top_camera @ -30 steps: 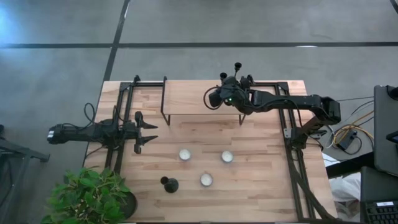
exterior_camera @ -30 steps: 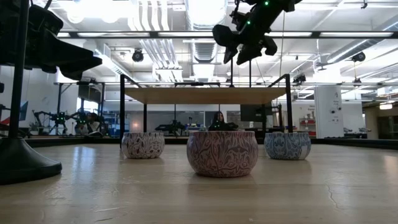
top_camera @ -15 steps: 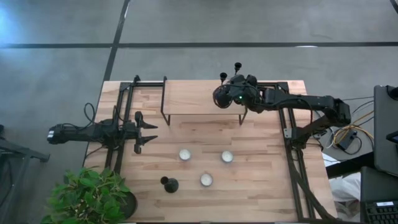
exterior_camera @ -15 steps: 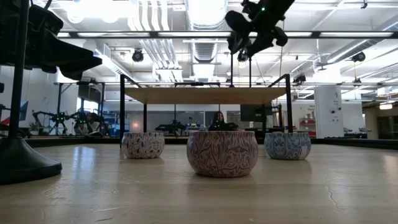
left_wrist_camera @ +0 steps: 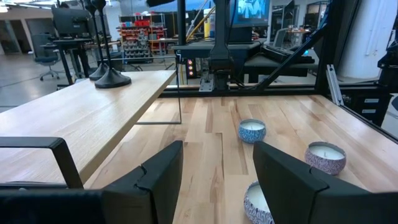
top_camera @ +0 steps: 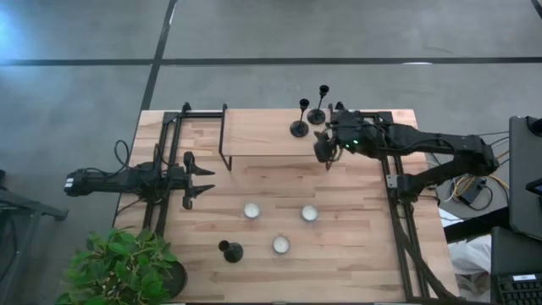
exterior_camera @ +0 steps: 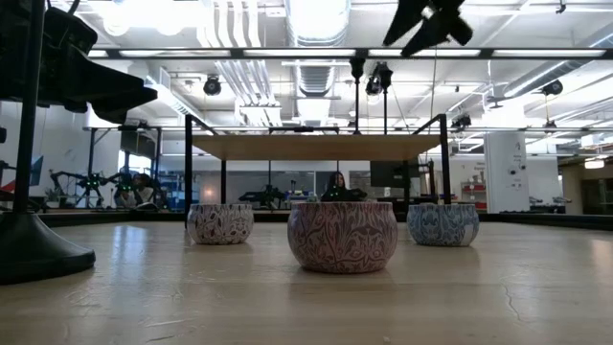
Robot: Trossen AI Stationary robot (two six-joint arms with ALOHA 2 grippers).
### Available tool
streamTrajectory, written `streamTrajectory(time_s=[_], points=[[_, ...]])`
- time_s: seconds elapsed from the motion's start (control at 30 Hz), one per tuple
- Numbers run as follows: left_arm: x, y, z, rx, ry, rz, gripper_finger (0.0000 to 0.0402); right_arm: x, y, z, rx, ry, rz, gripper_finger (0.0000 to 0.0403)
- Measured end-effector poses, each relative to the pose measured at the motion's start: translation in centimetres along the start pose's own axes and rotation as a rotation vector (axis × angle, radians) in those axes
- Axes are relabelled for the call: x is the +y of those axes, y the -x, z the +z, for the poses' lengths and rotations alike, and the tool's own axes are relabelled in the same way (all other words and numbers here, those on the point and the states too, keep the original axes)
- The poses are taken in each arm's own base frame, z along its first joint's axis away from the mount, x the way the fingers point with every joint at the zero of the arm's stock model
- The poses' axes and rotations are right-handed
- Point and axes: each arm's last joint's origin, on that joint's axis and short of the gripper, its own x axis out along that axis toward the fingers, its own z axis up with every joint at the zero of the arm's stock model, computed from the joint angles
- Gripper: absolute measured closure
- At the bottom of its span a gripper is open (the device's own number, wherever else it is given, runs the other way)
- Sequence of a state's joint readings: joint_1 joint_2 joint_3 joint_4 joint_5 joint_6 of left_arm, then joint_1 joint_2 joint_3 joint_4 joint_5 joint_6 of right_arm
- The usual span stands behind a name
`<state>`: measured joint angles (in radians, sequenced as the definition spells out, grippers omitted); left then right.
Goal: Pick & Place candle stick holders
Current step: Put the black candle holder on the shelf
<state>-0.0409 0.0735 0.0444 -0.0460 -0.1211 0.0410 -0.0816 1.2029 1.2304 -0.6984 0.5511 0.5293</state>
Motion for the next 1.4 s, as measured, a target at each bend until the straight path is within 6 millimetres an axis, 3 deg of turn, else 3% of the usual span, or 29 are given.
streamTrajectory(time_s=[0.37,0.6,0.8,1.0,1.2,1.4], points=[[0.0,0.0,0.0,0.0,0.0,0.0,0.02,1.8,7.5,-3.2,0.165,0.011,0.374,0.0191],[0.0,0.0,0.0,0.0,0.0,0.0,0.02,3.5,9.3,-6.1,0.154,0.081,0.314,0.0226],[0.0,0.0,0.0,0.0,0.0,0.0,0.02,4.7,7.8,-8.8,0.185,0.161,0.293,0.0291],[0.0,0.0,0.0,0.0,0.0,0.0,0.02,4.3,5.1,-12.8,0.17,0.17,0.309,0.0383],[0.0,0.0,0.0,0.0,0.0,0.0,0.02,3.1,2.2,-16.5,0.064,0.086,0.5,0.0395],[0.0,0.0,0.0,0.0,0.0,0.0,0.02,0.6,0.0,-18.3,0.034,0.086,0.594,0.0395]])
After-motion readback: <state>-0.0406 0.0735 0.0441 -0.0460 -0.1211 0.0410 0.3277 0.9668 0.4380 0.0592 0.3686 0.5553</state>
